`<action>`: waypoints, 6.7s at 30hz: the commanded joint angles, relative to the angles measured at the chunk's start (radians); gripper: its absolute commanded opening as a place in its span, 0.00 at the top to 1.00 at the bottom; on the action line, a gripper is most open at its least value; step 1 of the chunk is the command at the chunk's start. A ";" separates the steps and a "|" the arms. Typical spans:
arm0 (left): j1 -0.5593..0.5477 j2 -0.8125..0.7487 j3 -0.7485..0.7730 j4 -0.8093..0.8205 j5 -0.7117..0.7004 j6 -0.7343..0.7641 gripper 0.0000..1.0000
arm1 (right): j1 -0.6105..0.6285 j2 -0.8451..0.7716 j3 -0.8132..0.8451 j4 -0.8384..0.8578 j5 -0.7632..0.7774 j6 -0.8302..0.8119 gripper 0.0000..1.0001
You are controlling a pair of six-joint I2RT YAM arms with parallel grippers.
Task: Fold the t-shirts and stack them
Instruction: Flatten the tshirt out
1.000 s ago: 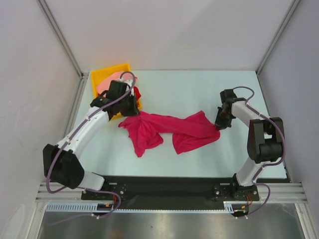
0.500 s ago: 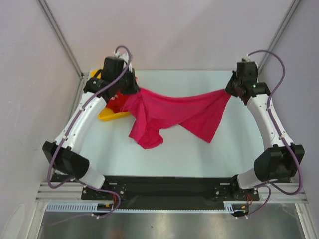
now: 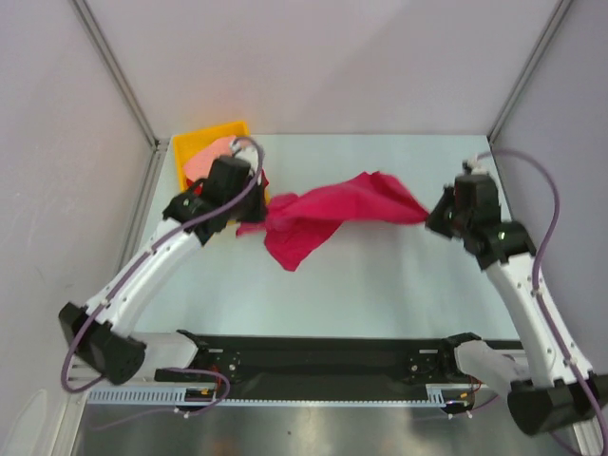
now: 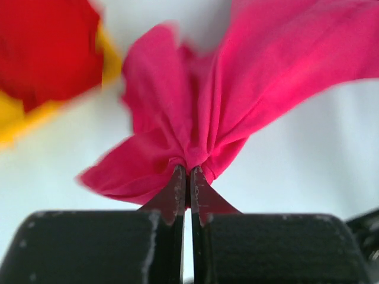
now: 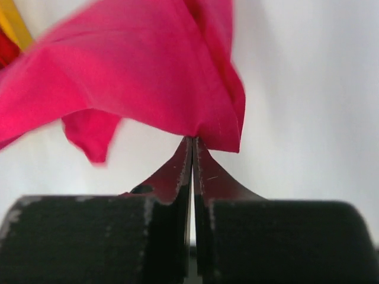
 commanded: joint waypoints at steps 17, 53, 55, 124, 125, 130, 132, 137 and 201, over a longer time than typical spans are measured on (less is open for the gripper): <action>-0.079 -0.164 -0.402 0.032 0.013 -0.117 0.19 | -0.095 -0.015 -0.459 -0.074 -0.226 0.099 0.38; 0.040 0.190 -0.199 0.090 0.250 -0.041 0.35 | 0.035 0.628 -0.217 0.222 -0.156 0.447 0.64; 0.043 0.186 -0.208 0.090 0.250 -0.041 0.35 | 0.031 0.639 -0.208 0.218 -0.148 0.448 0.62; 0.453 -0.096 -0.652 0.109 0.354 -0.341 0.40 | -0.113 -0.101 -0.783 -0.062 -0.274 0.489 0.49; 0.453 -0.090 -0.649 0.103 0.353 -0.334 0.40 | -0.115 -0.094 -0.794 -0.052 -0.277 0.500 0.49; 0.455 -0.068 -0.624 0.084 0.348 -0.314 0.40 | -0.115 -0.110 -0.827 -0.034 -0.248 0.585 0.51; 0.456 -0.070 -0.621 0.084 0.348 -0.311 0.40 | -0.127 -0.134 -0.855 -0.023 -0.245 0.617 0.54; 0.462 -0.079 -0.618 0.083 0.345 -0.311 0.39 | -0.142 -0.148 -0.896 -0.002 -0.235 0.668 0.56; 0.548 0.077 -0.857 0.184 0.146 -0.414 0.52 | -0.164 -0.116 -0.814 0.034 -0.185 0.573 1.00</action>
